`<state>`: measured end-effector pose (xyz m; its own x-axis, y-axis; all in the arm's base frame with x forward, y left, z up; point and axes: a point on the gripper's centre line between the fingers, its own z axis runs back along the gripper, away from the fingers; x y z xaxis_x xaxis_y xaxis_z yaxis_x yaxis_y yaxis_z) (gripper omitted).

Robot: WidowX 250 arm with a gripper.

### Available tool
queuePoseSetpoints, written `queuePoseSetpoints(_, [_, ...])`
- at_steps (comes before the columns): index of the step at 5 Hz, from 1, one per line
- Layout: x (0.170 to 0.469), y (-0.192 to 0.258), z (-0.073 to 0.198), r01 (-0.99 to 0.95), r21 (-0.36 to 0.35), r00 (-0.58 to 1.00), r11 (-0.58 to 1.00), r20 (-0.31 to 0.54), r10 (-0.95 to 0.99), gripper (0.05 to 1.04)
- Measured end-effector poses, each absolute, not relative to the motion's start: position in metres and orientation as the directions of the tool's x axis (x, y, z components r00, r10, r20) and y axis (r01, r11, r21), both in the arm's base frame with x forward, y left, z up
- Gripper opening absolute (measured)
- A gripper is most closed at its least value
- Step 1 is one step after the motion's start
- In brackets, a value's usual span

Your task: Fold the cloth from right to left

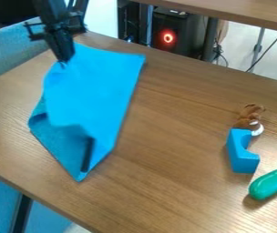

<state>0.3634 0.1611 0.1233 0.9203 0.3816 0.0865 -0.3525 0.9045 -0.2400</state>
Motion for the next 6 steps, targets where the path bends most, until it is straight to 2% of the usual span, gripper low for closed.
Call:
queuePoseSetpoints(2, [0.332,0.204,0.101,-0.372,-0.139,0.917,0.918,0.097,0.387,0.097])
queuePoseSetpoints(3, [0.322,0.218,0.094,-0.365,-0.088,0.923,0.927,0.092,0.373,0.269])
queuePoseSetpoints(4, [0.316,0.227,0.072,-0.334,-0.055,0.942,0.941,0.028,0.335,0.55])
queuePoseSetpoints(5, [0.321,0.226,0.08,-0.283,-0.039,0.958,0.958,0.026,0.284,0.843])
queuePoseSetpoints(6, [0.337,0.195,0.094,-0.246,-0.078,0.969,0.966,-0.012,0.245,1.006])
